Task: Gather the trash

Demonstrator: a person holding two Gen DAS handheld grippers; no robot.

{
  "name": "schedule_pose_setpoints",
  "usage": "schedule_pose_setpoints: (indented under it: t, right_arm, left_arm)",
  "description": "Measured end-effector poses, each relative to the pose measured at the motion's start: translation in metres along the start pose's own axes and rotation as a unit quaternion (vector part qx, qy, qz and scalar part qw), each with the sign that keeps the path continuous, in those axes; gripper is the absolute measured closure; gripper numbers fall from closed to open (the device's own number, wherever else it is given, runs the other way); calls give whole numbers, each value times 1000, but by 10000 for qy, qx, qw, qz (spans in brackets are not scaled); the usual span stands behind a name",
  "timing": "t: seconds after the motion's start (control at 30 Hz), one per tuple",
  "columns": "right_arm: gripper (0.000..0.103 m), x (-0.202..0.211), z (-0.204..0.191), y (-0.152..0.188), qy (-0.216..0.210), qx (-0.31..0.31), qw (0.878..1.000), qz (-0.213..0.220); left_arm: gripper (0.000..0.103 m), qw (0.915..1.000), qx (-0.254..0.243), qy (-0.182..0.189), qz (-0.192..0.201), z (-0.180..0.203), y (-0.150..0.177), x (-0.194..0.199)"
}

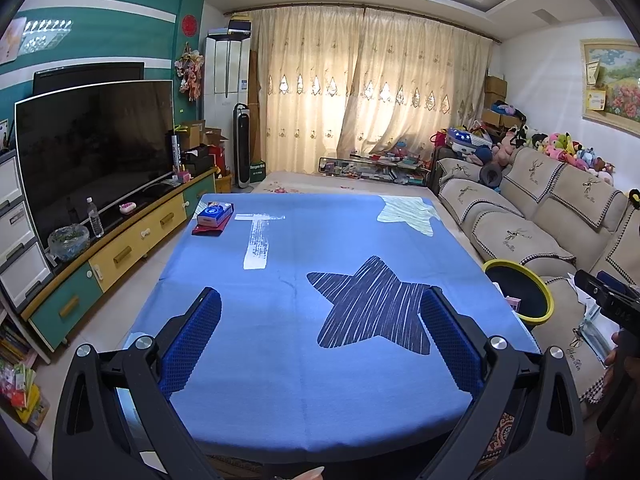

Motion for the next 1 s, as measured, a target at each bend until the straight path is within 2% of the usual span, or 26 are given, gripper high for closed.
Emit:
schedule_pose_setpoints:
  t: [1.0]
  right_arm:
    - [7,-5,-1,5,-27,-58,10000,-64]
  left_arm:
    - [5,10000,-46,-5,-74,5,6,-7]
Point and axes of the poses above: each gripper's, at about its wrist camera, not at the fingertips, and x roughly against the way its jaws point, z to its right, y to its underside, the point moved 7 cm from there along -x, roughly the way its jaws point, and after that the axes turned 10 degrees about x, right-handed, at the moved point
